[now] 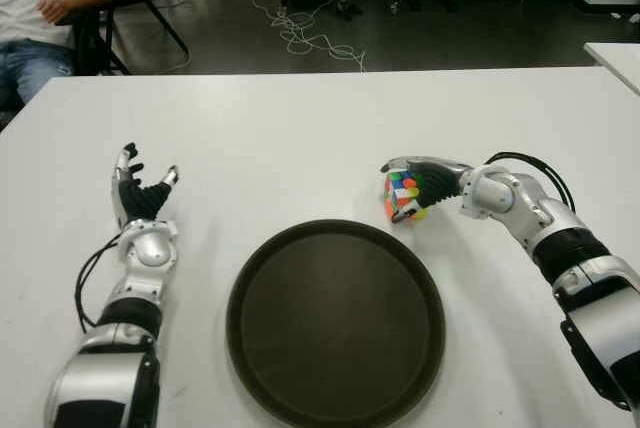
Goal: Pick up the Rubik's Cube and put it in the plate
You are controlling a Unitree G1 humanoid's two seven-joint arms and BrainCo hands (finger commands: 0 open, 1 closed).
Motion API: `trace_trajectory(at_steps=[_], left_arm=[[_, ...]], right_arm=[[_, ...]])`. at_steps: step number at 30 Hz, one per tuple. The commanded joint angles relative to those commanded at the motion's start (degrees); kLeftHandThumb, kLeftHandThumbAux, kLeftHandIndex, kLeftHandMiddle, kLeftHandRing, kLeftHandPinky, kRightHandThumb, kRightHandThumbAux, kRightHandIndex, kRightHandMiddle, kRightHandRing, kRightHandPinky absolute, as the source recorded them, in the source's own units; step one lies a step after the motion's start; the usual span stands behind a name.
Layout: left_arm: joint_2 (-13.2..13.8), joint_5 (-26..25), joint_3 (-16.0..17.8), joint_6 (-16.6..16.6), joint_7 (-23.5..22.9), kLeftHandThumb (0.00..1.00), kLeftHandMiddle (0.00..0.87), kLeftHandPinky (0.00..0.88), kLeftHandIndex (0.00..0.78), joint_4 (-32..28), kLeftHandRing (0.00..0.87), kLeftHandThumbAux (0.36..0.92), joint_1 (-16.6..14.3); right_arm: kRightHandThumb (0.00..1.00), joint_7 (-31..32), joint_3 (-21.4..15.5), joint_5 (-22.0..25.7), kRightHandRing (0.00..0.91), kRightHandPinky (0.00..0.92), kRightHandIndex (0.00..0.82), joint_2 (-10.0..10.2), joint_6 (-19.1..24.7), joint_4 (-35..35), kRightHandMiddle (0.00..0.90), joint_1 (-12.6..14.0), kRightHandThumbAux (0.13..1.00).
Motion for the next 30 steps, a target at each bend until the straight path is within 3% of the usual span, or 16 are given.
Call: trace_trajectory(at_steps=[12, 30], left_arm=[[0.06, 0.22, -0.10, 0.97, 0.38, 0.391, 0.155, 0.186, 0.098, -0.19, 0.165, 0.743, 0.01], [-0.06, 0.44, -0.01, 0.30, 0.80, 0.418, 0.140, 0.135, 0.097, -0.17, 0.137, 0.748, 0.01]], right_arm=[[0.000, -0.21, -0.60, 1.17, 0.000, 0.000, 0.000, 0.10, -0.86, 0.32, 0.000, 0.33, 0.566], [0.000, 0.58, -0.12, 0.52, 0.000, 0.000, 0.000, -0.11, 0.68, 0.05, 0.000, 0.05, 0.556]])
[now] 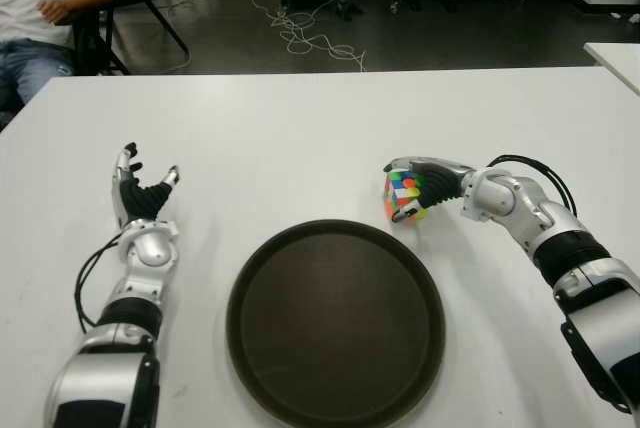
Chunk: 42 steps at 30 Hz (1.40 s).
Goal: Pick up the Rubik's Cube and put it in the plate
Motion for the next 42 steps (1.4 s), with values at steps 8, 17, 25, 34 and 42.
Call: trace_trajectory(at_steps=[8, 17, 25, 34, 42], left_arm=[[-0.04, -0.92, 0.63, -0.24, -1.01, 0.424, 0.138, 0.154, 0.096, 0.50, 0.138, 0.756, -0.16], [0.30, 0.15, -0.02, 0.56, -0.14, 0.383, 0.152, 0.154, 0.099, 1.08, 0.157, 0.746, -0.44], [0.34, 0.71, -0.32, 0.69, 0.50, 0.411, 0.153, 0.161, 0.104, 0.87, 0.153, 0.745, -0.34], [0.35, 0.24, 0.01, 0.10, -0.41, 0.411, 0.157, 0.195, 0.106, 0.87, 0.167, 0.746, -0.24], [0.37, 0.22, 0.05, -0.02, -0.41, 0.442, 0.158, 0.207, 0.107, 0.68, 0.168, 0.740, -0.16]], right_arm=[[0.000, -0.61, -0.05, -0.31, 0.000, 0.000, 0.000, -0.05, 0.31, -0.26, 0.000, 0.28, 0.581], [0.000, -0.10, -0.12, -0.32, 0.000, 0.000, 0.000, 0.11, 0.88, 0.07, 0.000, 0.30, 0.597], [0.000, 0.07, 0.35, -0.75, 0.000, 0.000, 0.000, 0.23, 2.06, -0.07, 0.000, 0.17, 0.592], [0.000, -0.69, 0.40, -0.60, 0.000, 0.000, 0.000, 0.13, 0.89, 0.32, 0.000, 0.47, 0.586], [0.000, -0.68, 0.29, -0.50, 0.000, 0.000, 0.000, 0.42, 1.83, 0.17, 0.000, 0.63, 0.578]])
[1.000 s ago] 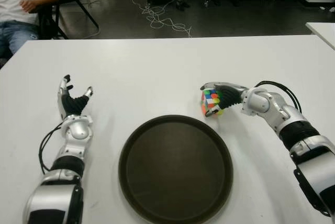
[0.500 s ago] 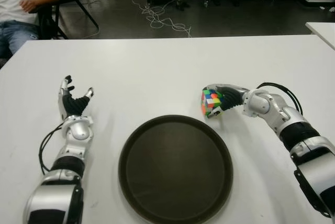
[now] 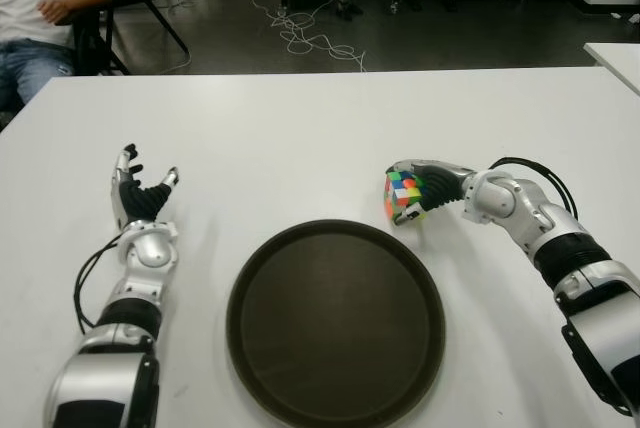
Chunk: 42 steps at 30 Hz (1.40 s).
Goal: Pick up the Rubik's Cube and put it in the plate
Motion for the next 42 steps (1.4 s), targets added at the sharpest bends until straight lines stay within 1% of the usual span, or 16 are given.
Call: trace_trajectory(at_steps=[5, 11, 14, 19, 26, 29, 32, 35, 37, 42], left_arm=[[0.18, 0.32, -0.21, -0.36, 0.21, 0.449, 0.159, 0.196, 0.109, 0.21, 0.168, 0.745, -0.02], [0.25, 0.28, -0.20, -0.34, 0.20, 0.434, 0.151, 0.169, 0.102, 0.38, 0.157, 0.745, -0.01], [0.16, 0.10, -0.07, -0.18, 0.17, 0.422, 0.149, 0.164, 0.102, 0.36, 0.153, 0.746, -0.05], [0.07, 0.05, -0.04, -0.01, 0.25, 0.436, 0.152, 0.174, 0.106, 0.23, 0.155, 0.754, -0.09], [0.11, 0.09, -0.16, -0.22, -0.08, 0.445, 0.157, 0.220, 0.107, -0.02, 0.171, 0.754, 0.04], [0.12, -0.02, -0.11, -0.42, -0.34, 0.442, 0.155, 0.197, 0.106, -0.09, 0.167, 0.753, 0.11], [0.09, -0.19, 0.03, -0.56, -0.55, 0.440, 0.153, 0.190, 0.105, -0.07, 0.164, 0.754, 0.13], [0.07, -0.37, 0.15, -0.73, -0.78, 0.442, 0.152, 0.207, 0.106, -0.05, 0.165, 0.754, 0.17], [0.06, -0.41, 0.15, -0.83, -0.84, 0.433, 0.152, 0.206, 0.104, -0.20, 0.166, 0.753, 0.27], [-0.04, -0.35, 0.22, -0.46, -0.54, 0.422, 0.147, 0.178, 0.099, -0.23, 0.155, 0.750, 0.22]], right_arm=[[0.000, 0.34, 0.57, -0.62, 0.000, 0.000, 0.000, -0.11, 0.55, -0.11, 0.000, -0.22, 0.582], [0.000, 0.73, 0.64, -0.33, 0.000, 0.000, 0.000, -0.29, 0.02, -0.07, 0.000, -0.24, 0.590], [0.000, 0.51, 0.47, 0.03, 0.000, 0.000, 0.000, -0.32, -1.00, 0.16, 0.000, -0.17, 0.591], [0.000, -0.30, 0.01, 0.52, 0.000, 0.000, 0.000, -0.33, -2.14, 0.33, 0.000, 0.13, 0.588], [0.000, 0.01, 0.09, 0.21, 0.000, 0.000, 0.000, -0.16, -0.73, 0.19, 0.000, 0.07, 0.588], [0.000, 0.21, 0.31, -0.08, 0.000, 0.000, 0.000, -0.19, -0.07, -0.13, 0.000, 0.03, 0.591], [0.000, 0.48, -0.04, 0.66, 0.000, 0.000, 0.000, -0.23, -1.05, -0.55, 0.000, 0.22, 0.589], [0.000, -0.03, -0.48, 1.26, 0.000, 0.000, 0.000, -0.25, -2.47, -0.50, 0.000, 0.55, 0.577], [0.000, -1.82, 0.02, 0.16, 0.000, 0.000, 0.000, -0.07, -2.41, 1.35, 0.000, 0.30, 0.570], [0.000, -2.18, 1.27, -1.63, 0.000, 0.000, 0.000, -0.06, -1.04, 1.62, 0.000, -0.48, 0.588]])
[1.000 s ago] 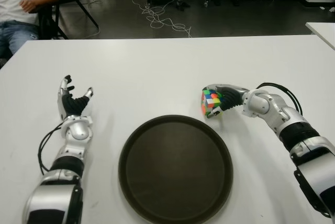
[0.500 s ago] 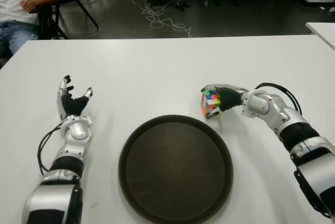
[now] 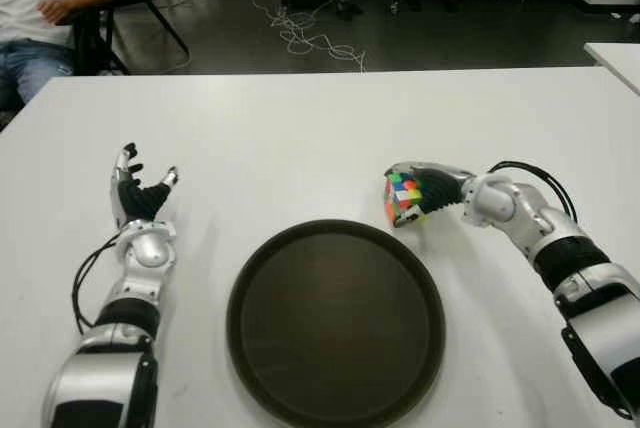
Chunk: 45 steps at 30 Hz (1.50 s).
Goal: Pick up the Rubik's Cube and put it in the plate
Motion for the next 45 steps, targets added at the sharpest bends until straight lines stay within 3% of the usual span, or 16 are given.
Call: trace_trajectory(at_steps=[13, 26, 34, 38, 42, 43, 45], left_arm=[[-0.08, -0.38, 0.39, -0.79, -0.33, 0.455, 0.152, 0.198, 0.105, 0.32, 0.165, 0.752, -0.02], [0.04, -0.19, 0.33, -0.70, -0.27, 0.456, 0.155, 0.204, 0.110, 0.41, 0.170, 0.745, -0.01], [0.20, 0.19, 0.10, -0.17, -0.17, 0.424, 0.145, 0.158, 0.102, 0.40, 0.148, 0.750, -0.02], [0.20, 0.06, 0.19, -0.33, -0.33, 0.438, 0.145, 0.179, 0.104, 0.49, 0.153, 0.751, -0.08], [0.24, 0.21, 0.12, -0.13, -0.10, 0.436, 0.147, 0.189, 0.105, 0.52, 0.157, 0.742, -0.11], [0.24, 0.21, 0.12, -0.12, -0.09, 0.440, 0.148, 0.185, 0.106, 0.52, 0.157, 0.742, -0.11], [0.25, 0.15, 0.17, -0.29, -0.14, 0.446, 0.150, 0.183, 0.107, 0.52, 0.158, 0.742, -0.09]], right_arm=[[0.000, 1.48, 1.15, -1.10, 0.000, 0.005, 0.000, -0.59, -2.53, 0.71, 0.003, -1.02, 0.621], [0.000, 0.90, 1.55, -1.73, 0.000, 0.001, 0.000, -0.56, -2.14, 0.95, 0.000, -1.16, 0.676], [0.000, 0.91, 0.86, -0.63, 0.000, 0.004, 0.000, -0.44, -3.40, 1.82, 0.004, -1.18, 0.677], [0.000, -0.67, 0.62, -0.54, 0.003, 0.011, 0.000, -0.34, -4.29, 2.87, 0.023, -1.22, 0.664], [0.000, -3.12, -0.18, -0.05, 0.046, 0.071, 0.020, -0.45, -5.57, 2.60, 0.058, -0.94, 0.653], [0.012, -3.71, -0.60, 0.33, 0.154, 0.186, 0.098, -0.64, -6.14, 2.04, 0.151, -0.73, 0.691], [0.042, -6.06, -1.36, 0.71, 0.285, 0.318, 0.190, -0.49, -6.96, 1.73, 0.266, -0.11, 0.727]])
